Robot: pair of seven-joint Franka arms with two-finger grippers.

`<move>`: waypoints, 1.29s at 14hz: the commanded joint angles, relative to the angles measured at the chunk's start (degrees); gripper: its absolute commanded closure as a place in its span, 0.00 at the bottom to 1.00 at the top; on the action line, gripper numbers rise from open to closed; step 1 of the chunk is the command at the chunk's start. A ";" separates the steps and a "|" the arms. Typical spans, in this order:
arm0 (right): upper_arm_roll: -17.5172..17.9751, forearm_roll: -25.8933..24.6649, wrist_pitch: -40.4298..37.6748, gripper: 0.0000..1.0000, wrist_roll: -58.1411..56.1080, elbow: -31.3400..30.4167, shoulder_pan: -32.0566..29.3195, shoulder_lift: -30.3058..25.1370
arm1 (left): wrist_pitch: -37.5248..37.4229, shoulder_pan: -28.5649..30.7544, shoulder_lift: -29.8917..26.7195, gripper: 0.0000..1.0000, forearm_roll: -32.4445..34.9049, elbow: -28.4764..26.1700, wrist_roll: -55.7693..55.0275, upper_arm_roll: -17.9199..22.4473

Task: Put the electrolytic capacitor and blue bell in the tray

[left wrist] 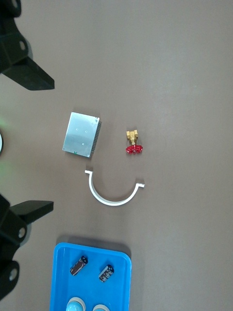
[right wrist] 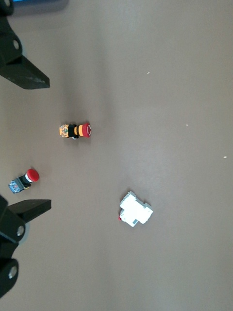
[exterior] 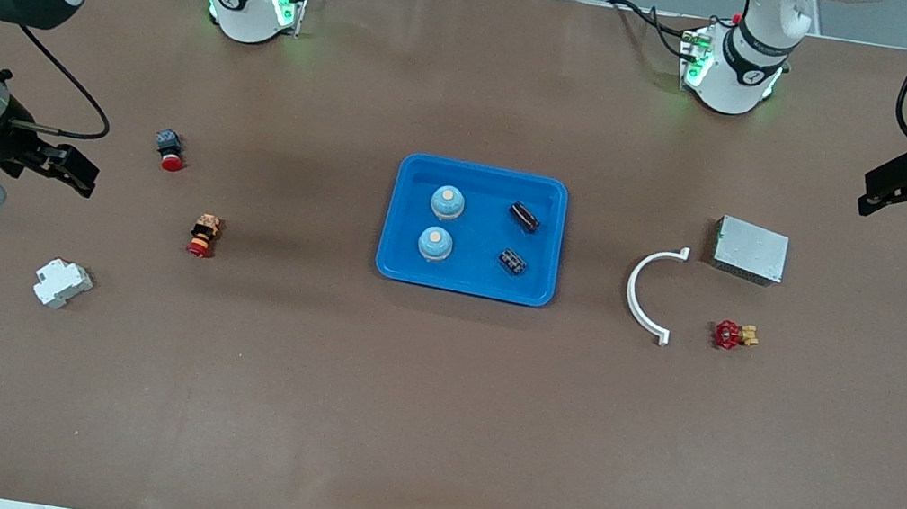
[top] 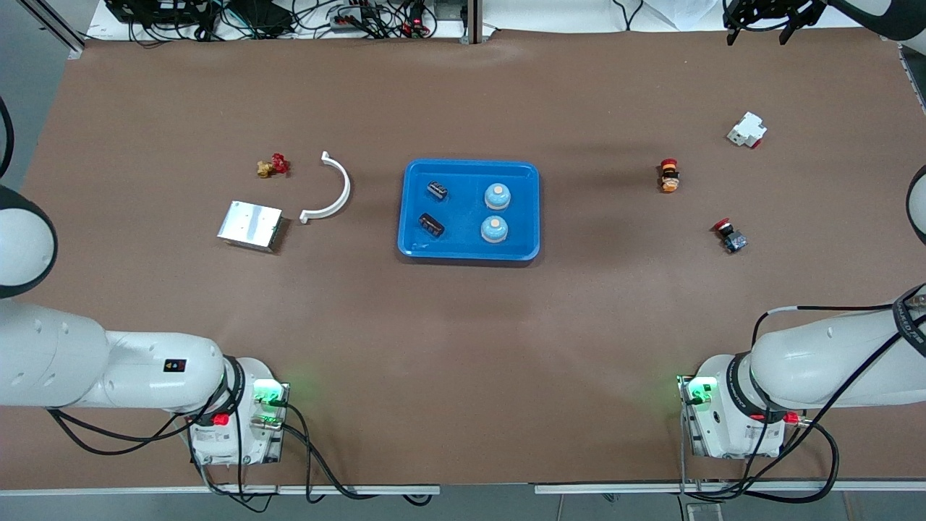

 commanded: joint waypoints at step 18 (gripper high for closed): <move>0.20 9.01 -8.96 0.00 -9.46 3.57 -3.28 -7.28 | -0.85 1.79 -3.92 0.00 0.59 -2.12 0.75 -1.51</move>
